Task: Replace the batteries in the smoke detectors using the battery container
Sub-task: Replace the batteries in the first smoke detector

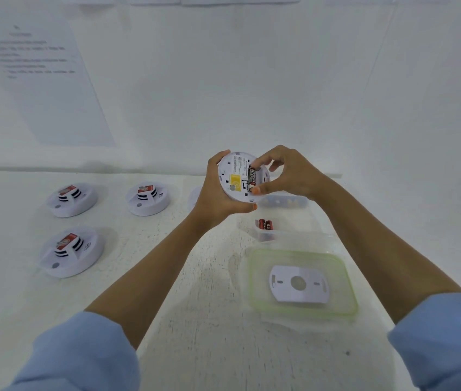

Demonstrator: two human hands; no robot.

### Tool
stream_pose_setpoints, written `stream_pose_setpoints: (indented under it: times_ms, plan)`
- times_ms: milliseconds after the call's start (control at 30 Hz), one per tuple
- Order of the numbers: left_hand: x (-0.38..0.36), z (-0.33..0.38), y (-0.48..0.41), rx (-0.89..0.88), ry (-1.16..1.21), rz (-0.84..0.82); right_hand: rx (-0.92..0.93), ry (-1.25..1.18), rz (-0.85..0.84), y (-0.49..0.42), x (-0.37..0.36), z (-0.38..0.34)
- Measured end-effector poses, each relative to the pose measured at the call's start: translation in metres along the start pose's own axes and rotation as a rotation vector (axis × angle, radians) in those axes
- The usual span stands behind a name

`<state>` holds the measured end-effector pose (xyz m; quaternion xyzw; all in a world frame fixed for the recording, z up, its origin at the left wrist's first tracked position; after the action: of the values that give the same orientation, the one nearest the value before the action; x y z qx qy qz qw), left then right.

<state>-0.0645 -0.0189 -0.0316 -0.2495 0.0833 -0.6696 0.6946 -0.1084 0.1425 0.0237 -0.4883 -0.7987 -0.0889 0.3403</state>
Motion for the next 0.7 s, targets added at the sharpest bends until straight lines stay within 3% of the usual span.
stream_pose_setpoints:
  times_ms: [200,500,700]
  plan:
    - [-0.002,0.001,0.002,0.010,0.001,0.010,-0.096,-0.214,-0.021,0.002,-0.002,-0.003]
    - [-0.003,0.003,-0.001,-0.011,-0.011,-0.001,-0.112,-0.251,0.097,-0.001,-0.008,0.004]
    - [0.003,-0.005,-0.009,-0.008,0.011,0.007,-0.104,-0.273,0.059,-0.010,-0.007,0.003]
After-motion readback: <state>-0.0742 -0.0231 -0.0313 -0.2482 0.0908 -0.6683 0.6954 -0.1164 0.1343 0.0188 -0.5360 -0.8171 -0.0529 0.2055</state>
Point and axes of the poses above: each hand's wrist, its own y-axis away from the middle knuckle, its own x-axis out of the back of the hand, z = x × y, the point moved 2 cm from there along -y, towards the middle knuckle, and after that the axes turned 1 degree about -x, right-handed, at the moved point
